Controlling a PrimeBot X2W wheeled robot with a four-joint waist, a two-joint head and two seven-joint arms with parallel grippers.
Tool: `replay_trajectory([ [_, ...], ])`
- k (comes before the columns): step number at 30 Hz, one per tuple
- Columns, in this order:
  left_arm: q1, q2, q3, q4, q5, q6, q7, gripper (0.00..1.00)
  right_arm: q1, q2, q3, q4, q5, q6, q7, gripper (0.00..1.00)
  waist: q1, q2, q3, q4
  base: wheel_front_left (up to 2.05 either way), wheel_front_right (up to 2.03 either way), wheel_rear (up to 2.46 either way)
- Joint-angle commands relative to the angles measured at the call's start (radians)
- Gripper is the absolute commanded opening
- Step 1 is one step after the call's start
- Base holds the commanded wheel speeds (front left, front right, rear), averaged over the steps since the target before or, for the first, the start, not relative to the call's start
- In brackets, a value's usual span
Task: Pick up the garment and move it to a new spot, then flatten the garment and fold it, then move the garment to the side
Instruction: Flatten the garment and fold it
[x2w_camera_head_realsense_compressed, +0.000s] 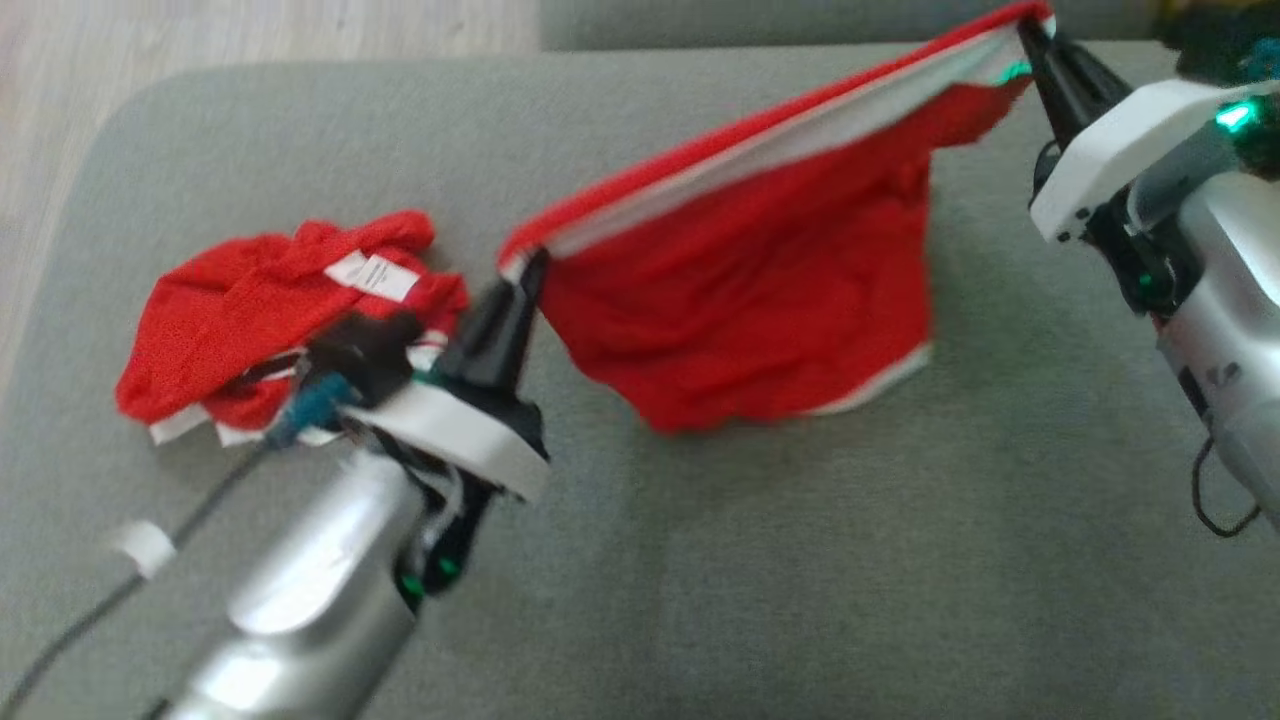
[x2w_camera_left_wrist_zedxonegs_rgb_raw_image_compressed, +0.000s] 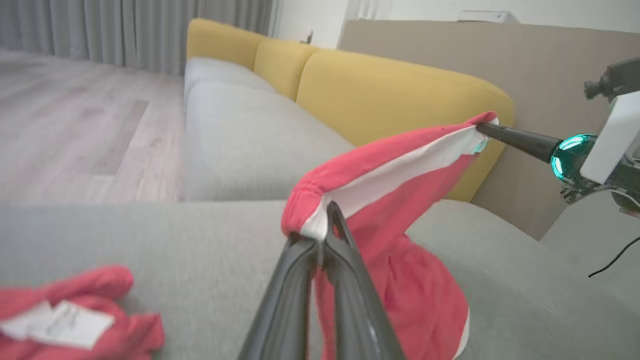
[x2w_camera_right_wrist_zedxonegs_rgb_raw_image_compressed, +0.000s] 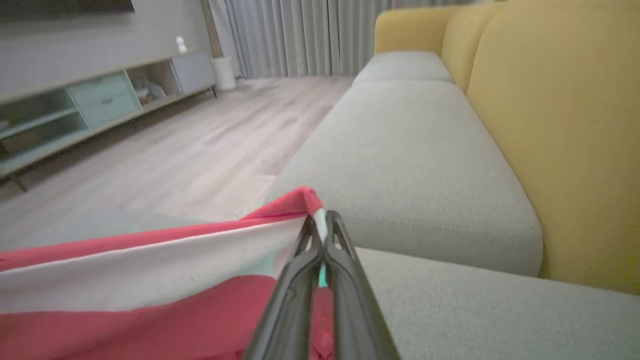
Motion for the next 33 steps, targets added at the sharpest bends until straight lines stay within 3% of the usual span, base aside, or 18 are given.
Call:
replay_trajectory([
  [1, -0.074, 0.045, 0.051, -0.042, 0.012, 0.005, 0.008, 0.00, -0.018, -0.017, -0.008, -0.039, 0.019, -0.001, -0.028, 0.00, 0.0001, 0.0000, -0.045, -0.045, 0.00, 0.00, 0.00],
  [7, -0.181, 0.130, 0.072, -0.082, 0.029, -0.026, 0.074, 0.00, -0.008, -0.015, -0.040, -0.087, 0.086, -0.001, -0.101, 0.00, 0.0001, 0.0000, -0.090, -0.100, 0.00, 0.00, 0.00],
  [16, -0.291, 0.201, 0.092, -0.089, 0.043, -0.060, 0.115, 0.00, 0.029, -0.026, -0.090, -0.142, 0.155, -0.001, -0.148, 0.00, 0.0001, 0.0000, -0.140, -0.138, 0.00, 0.00, 0.00],
  [26, -0.244, 0.230, 0.078, -0.152, 0.033, -0.055, 0.138, 0.00, 0.133, -0.084, -0.092, -0.265, 0.172, -0.001, -0.110, 0.00, 0.0001, 0.0000, -0.164, -0.147, 0.00, 0.00, 0.00],
  [33, -0.156, 0.282, 0.064, -0.251, -0.017, -0.045, 0.218, 0.00, 0.248, -0.139, -0.124, -0.376, 0.128, -0.001, -0.015, 0.00, 0.0001, 0.0000, -0.121, -0.154, 0.00, 0.00, 0.00],
])
